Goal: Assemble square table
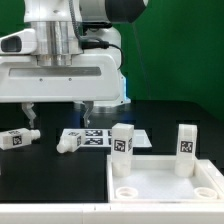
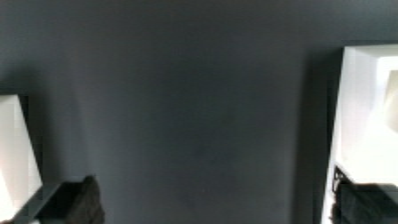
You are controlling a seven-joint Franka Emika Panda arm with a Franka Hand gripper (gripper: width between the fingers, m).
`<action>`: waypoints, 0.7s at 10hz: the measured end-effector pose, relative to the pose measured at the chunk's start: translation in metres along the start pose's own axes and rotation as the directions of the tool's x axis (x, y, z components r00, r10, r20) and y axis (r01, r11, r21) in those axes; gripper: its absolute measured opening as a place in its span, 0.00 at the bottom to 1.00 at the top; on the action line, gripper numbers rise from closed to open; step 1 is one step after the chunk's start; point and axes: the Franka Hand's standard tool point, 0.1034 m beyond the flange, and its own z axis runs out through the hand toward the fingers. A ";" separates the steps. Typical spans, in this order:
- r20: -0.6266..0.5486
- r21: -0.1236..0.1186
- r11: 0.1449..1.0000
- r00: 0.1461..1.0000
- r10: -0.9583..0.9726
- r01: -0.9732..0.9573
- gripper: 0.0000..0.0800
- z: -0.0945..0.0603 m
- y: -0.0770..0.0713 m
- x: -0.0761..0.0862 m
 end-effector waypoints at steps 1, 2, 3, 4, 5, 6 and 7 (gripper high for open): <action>0.003 0.002 1.000 1.000 0.016 -0.016 0.81 0.001 0.000 -0.002; 0.032 0.013 0.996 0.995 0.089 -0.090 0.81 0.011 0.004 -0.016; 0.081 0.020 0.991 0.988 0.128 -0.130 0.81 0.019 0.004 -0.036; 0.157 0.046 0.983 0.973 0.166 -0.175 0.81 0.026 0.001 -0.057; 0.189 0.060 0.978 0.965 0.184 -0.199 0.81 0.028 -0.002 -0.064; 0.179 0.060 0.979 0.967 0.180 -0.193 0.81 0.027 -0.002 -0.060; 0.180 0.060 0.979 0.967 0.180 -0.193 0.81 0.027 -0.002 -0.060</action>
Offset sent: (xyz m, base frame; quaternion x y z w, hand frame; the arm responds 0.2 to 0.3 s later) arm -0.0813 0.0102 -0.0324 0.0831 -0.1743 0.1523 0.9693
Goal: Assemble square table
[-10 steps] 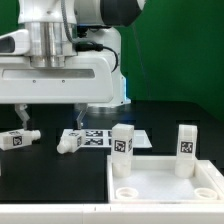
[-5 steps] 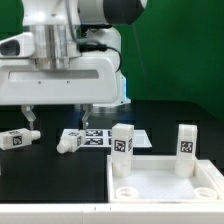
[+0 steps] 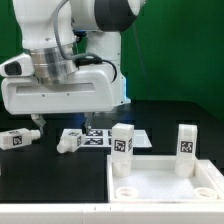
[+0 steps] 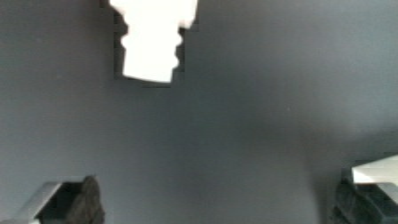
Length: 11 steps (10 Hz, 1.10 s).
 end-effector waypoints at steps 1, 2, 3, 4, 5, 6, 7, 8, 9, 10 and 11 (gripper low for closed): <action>0.000 0.000 1.000 1.000 0.000 0.000 0.81 0.000 0.000 0.000; 0.003 0.000 1.000 1.000 0.002 -0.002 0.81 0.001 0.001 -0.001; 0.025 0.002 0.999 0.999 0.032 -0.032 0.81 0.008 0.005 -0.009; 0.037 -0.002 0.998 0.998 0.057 -0.057 0.81 0.012 0.008 -0.014; 0.050 -0.006 0.996 0.995 0.088 -0.087 0.81 0.017 0.005 -0.022; 0.033 -0.023 0.995 0.995 0.095 -0.095 0.81 0.028 0.003 -0.032; -0.006 -0.043 0.996 0.997 0.076 -0.076 0.81 0.035 0.002 -0.038; 0.009 -0.037 0.996 0.997 0.079 -0.079 0.81 0.034 0.002 -0.038; 0.008 -0.037 0.996 0.997 0.080 -0.079 0.81 0.034 0.002 -0.037; 0.015 -0.038 0.996 0.996 0.084 -0.083 0.81 0.035 0.002 -0.040; 0.032 -0.039 0.995 0.995 0.095 -0.094 0.81 0.039 0.002 -0.047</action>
Offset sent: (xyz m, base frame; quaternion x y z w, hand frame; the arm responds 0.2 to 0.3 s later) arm -0.0306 -0.0185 -0.0099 -0.0462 -0.0523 0.0543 0.9961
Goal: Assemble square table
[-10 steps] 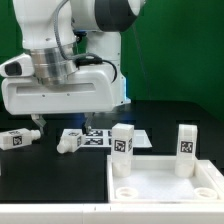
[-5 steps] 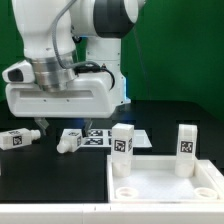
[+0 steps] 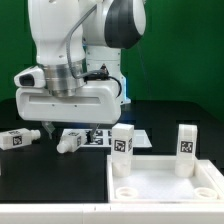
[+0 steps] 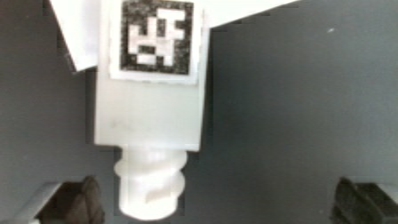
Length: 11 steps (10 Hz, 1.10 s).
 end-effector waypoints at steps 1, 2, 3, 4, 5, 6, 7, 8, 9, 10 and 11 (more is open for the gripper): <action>0.007 0.000 1.000 1.000 0.007 -0.007 0.81 0.001 0.002 -0.004; 0.001 -0.003 1.000 1.000 0.013 -0.013 0.81 0.003 0.005 -0.006; 0.001 -0.013 1.000 1.000 0.015 -0.015 0.81 0.011 0.009 -0.015; -0.005 -0.022 1.000 1.000 0.013 -0.013 0.81 0.017 0.010 -0.019; -0.012 -0.025 1.000 1.000 0.012 -0.012 0.81 0.018 0.011 -0.017; -0.012 -0.024 1.000 1.000 0.012 -0.012 0.76 0.017 0.011 -0.017; -0.011 -0.025 1.000 1.000 0.011 -0.012 0.76 0.018 0.011 -0.017; -0.011 -0.025 1.000 1.000 0.011 -0.011 0.54 0.018 0.011 -0.017; -0.011 -0.025 1.000 1.000 0.011 -0.011 0.54 0.018 0.011 -0.017; -0.011 -0.025 1.000 1.000 0.001 -0.001 0.35 0.018 0.011 -0.017; -0.012 -0.025 0.999 1.000 -0.026 0.026 0.36 0.017 0.010 -0.016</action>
Offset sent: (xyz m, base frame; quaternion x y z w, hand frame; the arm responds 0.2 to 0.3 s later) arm -0.0202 0.0063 -0.0267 -0.0117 0.0427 -0.0032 0.9990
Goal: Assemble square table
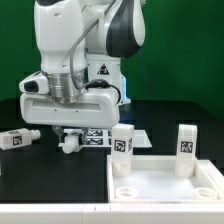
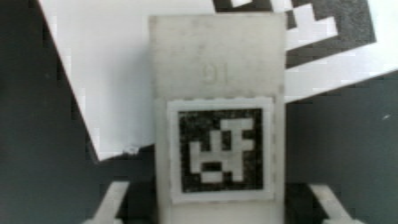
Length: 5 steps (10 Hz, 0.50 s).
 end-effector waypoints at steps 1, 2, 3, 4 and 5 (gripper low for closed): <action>0.009 0.009 0.999 0.999 -0.042 0.042 0.36 -0.010 -0.008 0.008; 0.001 0.016 0.980 0.980 -0.198 0.198 0.36 -0.022 -0.015 0.019; -0.001 0.026 0.928 0.928 -0.372 0.371 0.36 -0.030 -0.023 0.026; 0.006 0.040 0.848 0.849 -0.529 0.528 0.36 -0.030 -0.026 0.026; 0.005 0.038 0.828 0.829 -0.559 0.559 0.36 -0.029 -0.024 0.026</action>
Offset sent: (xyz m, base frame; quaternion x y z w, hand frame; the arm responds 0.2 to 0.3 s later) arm 0.0245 0.0419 0.0103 0.1065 -0.0483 -0.4725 0.8735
